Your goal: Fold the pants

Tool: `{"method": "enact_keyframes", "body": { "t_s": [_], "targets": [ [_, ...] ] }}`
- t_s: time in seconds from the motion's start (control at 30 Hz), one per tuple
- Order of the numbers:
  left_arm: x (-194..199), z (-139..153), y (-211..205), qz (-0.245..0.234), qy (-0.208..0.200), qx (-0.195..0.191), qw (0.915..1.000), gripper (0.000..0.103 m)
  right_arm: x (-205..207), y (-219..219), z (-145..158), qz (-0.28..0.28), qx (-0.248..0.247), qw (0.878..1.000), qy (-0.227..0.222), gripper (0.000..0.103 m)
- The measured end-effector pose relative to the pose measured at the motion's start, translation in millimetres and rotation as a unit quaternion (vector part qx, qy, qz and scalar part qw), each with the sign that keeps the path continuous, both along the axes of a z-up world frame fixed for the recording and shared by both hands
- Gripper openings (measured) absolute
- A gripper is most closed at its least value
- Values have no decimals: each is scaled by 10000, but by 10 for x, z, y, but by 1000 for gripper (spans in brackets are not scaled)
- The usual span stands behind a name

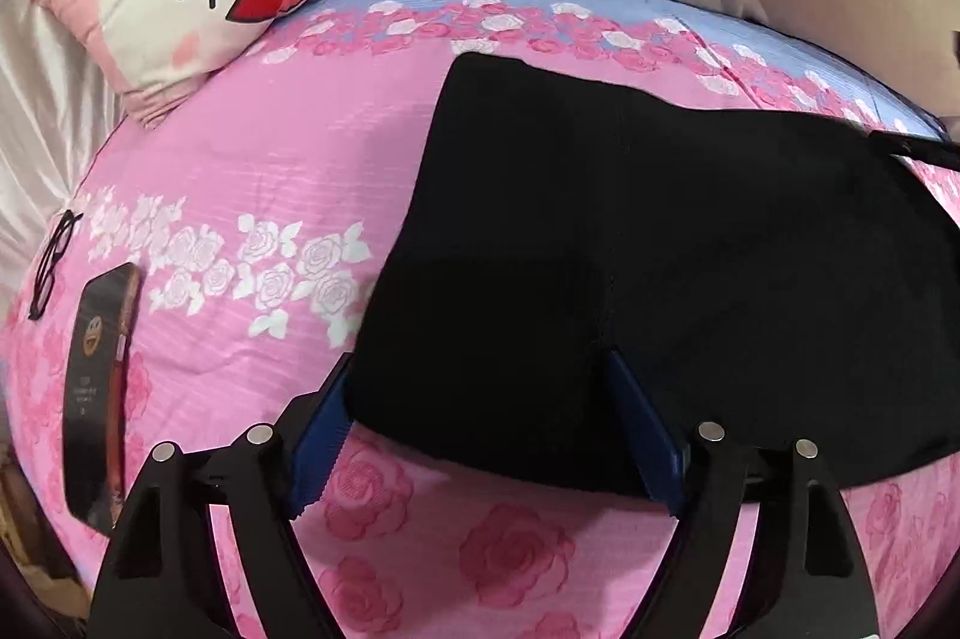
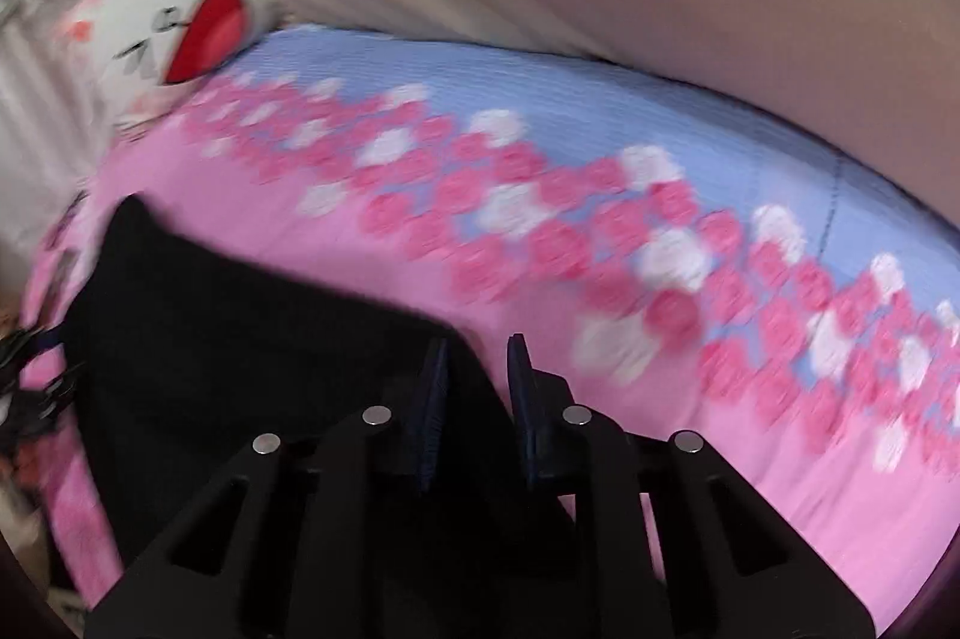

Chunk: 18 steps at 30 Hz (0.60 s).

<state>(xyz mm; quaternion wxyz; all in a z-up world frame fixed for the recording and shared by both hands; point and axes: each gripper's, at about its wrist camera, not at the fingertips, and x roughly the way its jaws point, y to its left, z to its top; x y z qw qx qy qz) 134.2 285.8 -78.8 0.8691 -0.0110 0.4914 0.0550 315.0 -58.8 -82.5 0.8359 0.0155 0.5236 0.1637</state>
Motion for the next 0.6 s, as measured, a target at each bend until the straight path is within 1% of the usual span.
{"method": "enact_keyframes", "body": {
  "t_s": [0.03,0.07,0.13,0.17,0.2,0.23,0.27,0.3,0.33,0.37,0.4,0.43,0.47,0.5,0.53,0.57,0.6],
  "targets": [
    [-4,5,20,-11,25,-19,10000,81,50,5,-51,-122,-411,9991,-43,19],
    [-3,2,41,-29,53,-22,10000,83,44,-14,-34,-190,-455,9987,-107,19],
    [-46,18,127,-28,124,-232,9997,85,-101,-142,150,-393,58,9987,-322,20],
    [-73,32,187,-16,145,-379,9992,85,-232,-197,267,-426,190,9977,-486,26],
    [-100,50,252,12,144,-592,9981,85,-467,-240,407,-379,215,9967,-690,31],
    [-113,71,307,28,142,-809,9966,85,-640,-271,484,-315,220,9963,-764,43],
    [-112,92,351,51,160,-981,9950,85,-917,-294,566,-177,267,9961,-817,52],
    [-104,111,351,60,159,-1073,9941,85,-1184,-271,616,68,354,9957,-850,58],
    [-104,142,367,54,134,-1173,9930,85,-1344,-239,641,296,389,9952,-853,62],
    [-109,185,373,59,78,-1222,9925,85,-1596,-173,650,565,347,9941,-855,76],
    [-104,220,364,70,31,-1146,9934,85,-1758,-105,647,759,283,9929,-867,84],
    [-82,234,338,64,12,-966,9953,86,-1986,33,628,1068,129,9899,-927,84],
    [-45,210,308,91,63,-798,9967,88,-2117,155,565,1285,-36,9867,-997,84],
    [-16,186,299,152,124,-672,9975,88,-2293,263,555,1508,-283,9818,-1119,81],
    [19,132,292,345,219,-320,9987,87,-2362,336,522,1608,-396,9794,-1153,72],
    [39,59,298,516,298,34,9982,90,-2362,401,445,1707,-436,9791,-1013,37],
    [33,46,322,547,266,12,9981,95,-2309,456,305,1674,-489,9826,-631,17]
  ]
}}
